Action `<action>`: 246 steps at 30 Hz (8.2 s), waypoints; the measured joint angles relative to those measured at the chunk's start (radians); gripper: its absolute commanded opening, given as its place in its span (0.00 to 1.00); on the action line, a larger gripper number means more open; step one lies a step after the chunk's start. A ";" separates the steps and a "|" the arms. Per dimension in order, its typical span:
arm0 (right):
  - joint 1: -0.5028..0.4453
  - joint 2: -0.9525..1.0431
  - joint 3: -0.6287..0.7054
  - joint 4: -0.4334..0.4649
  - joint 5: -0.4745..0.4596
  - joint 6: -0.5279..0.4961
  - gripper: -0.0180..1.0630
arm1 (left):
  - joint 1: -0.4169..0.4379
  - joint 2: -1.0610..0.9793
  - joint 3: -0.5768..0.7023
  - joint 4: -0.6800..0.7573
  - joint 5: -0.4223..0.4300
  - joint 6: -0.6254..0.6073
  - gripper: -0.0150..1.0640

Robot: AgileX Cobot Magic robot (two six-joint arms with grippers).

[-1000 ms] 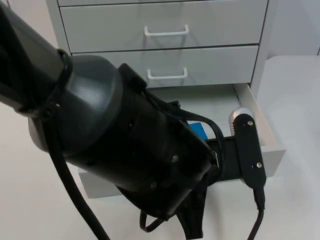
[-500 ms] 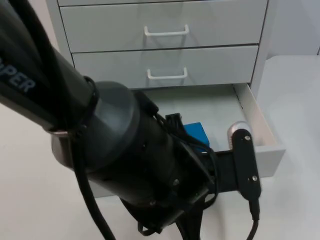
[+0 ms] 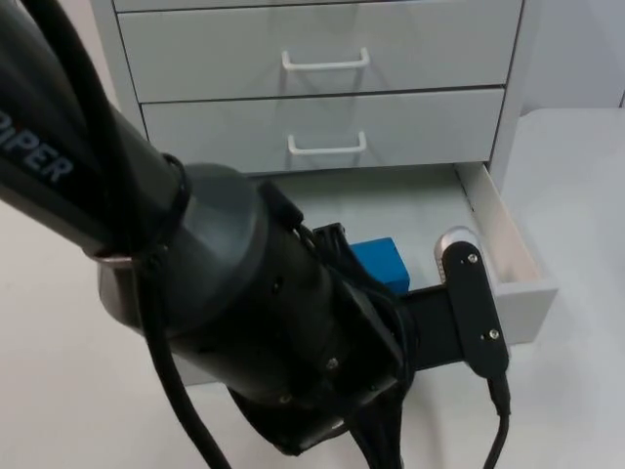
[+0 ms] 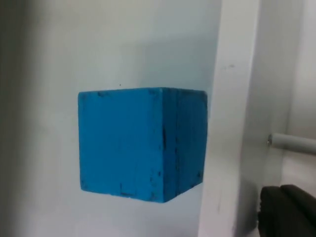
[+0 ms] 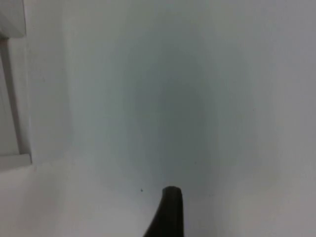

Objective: Open the drawer with the left hand, place the block into the drawer with the right hand, then close the drawer with the left hand.

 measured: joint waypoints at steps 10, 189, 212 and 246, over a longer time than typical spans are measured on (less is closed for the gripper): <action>0.000 0.000 0.012 0.015 -0.028 0.006 0.68 | 0.004 0.004 -0.013 -0.006 0.002 0.015 0.01; 0.012 -1.173 0.226 0.172 0.379 -0.182 0.68 | 0.604 -2.063 0.406 -1.571 0.402 1.127 0.01; 0.012 -1.173 0.251 0.133 0.409 -0.182 0.68 | 0.604 -2.063 0.407 -1.574 0.554 1.099 0.01; 0.012 -1.173 0.251 0.133 0.410 -0.193 0.68 | 0.604 -2.063 0.427 -1.604 0.571 1.175 0.04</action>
